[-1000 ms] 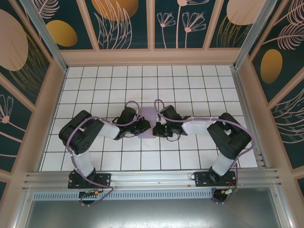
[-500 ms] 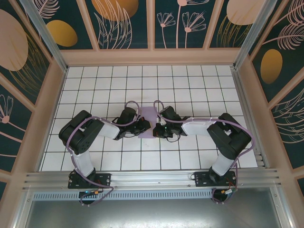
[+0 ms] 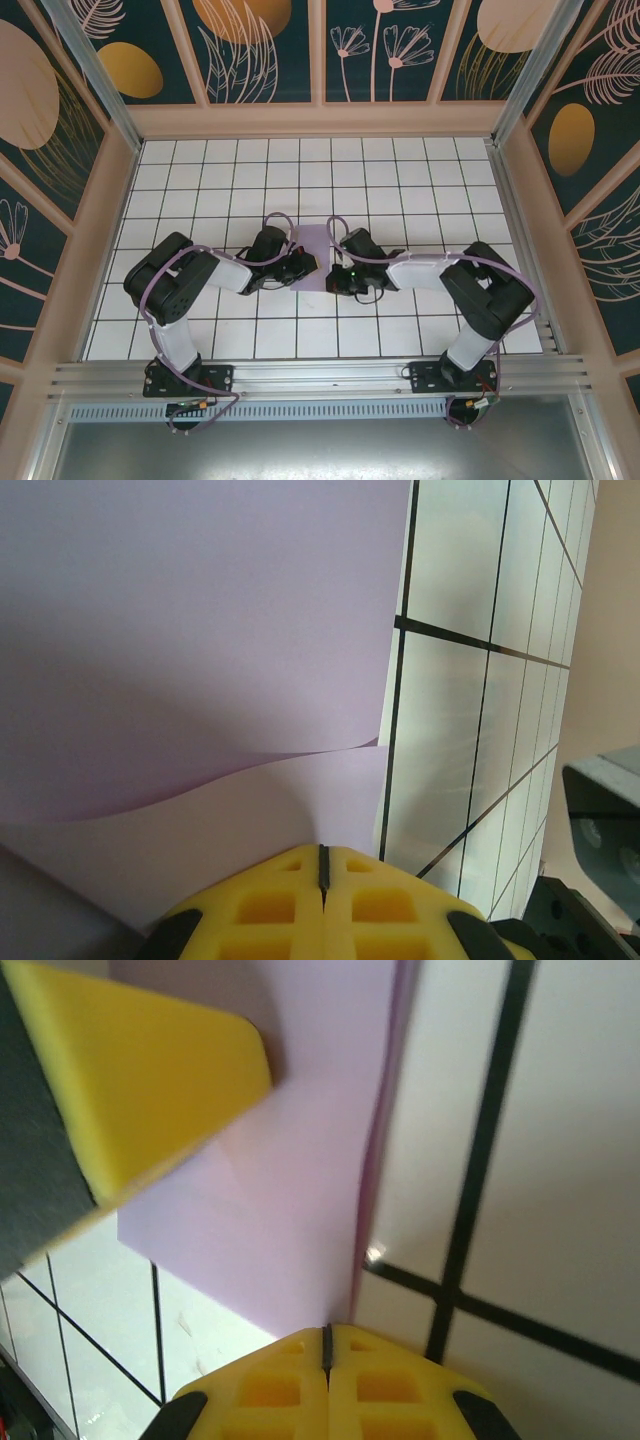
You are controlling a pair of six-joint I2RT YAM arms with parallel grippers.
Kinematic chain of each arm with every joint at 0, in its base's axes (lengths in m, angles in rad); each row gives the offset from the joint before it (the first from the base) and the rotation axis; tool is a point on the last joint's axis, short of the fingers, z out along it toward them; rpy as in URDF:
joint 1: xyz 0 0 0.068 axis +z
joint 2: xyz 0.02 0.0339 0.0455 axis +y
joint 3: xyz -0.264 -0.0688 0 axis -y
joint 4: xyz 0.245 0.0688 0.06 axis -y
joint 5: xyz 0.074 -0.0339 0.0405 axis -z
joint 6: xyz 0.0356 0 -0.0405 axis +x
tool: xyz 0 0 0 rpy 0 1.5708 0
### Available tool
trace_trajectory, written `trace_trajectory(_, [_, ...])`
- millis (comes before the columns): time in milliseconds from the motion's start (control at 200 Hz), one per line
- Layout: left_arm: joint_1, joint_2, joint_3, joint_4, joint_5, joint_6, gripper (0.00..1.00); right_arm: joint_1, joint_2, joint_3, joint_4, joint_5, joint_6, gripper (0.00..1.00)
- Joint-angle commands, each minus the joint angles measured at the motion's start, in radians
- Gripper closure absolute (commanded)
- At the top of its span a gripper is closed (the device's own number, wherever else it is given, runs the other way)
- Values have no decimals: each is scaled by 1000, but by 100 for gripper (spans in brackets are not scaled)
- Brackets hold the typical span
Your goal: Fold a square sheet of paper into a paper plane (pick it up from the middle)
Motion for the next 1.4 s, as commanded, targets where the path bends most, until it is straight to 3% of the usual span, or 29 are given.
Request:
trace_trajectory(0, [2, 19, -43, -112, -49, 3, 99, 7, -64, -29, -127, 34, -26, 100])
trace_trajectory(155, [3, 18, -43, -109, -48, 5, 100, 7, -116, 11, -110, 44, -40, 100])
trace_trajectory(500, [3, 6, -37, -113, -40, 6, 99, 1, 30, 126, -53, 23, -65, 100])
trace_trajectory(901, [3, -23, 18, -148, -9, 64, 98, -4, 82, 91, -72, 42, -71, 100])
trace_trajectory(1146, [-10, -112, 13, -124, -17, 112, 87, -3, 105, 68, -99, 76, -74, 100])
trace_trajectory(1391, [-64, -129, 10, -160, -67, 116, 92, -2, 118, 73, -100, 85, -71, 100])
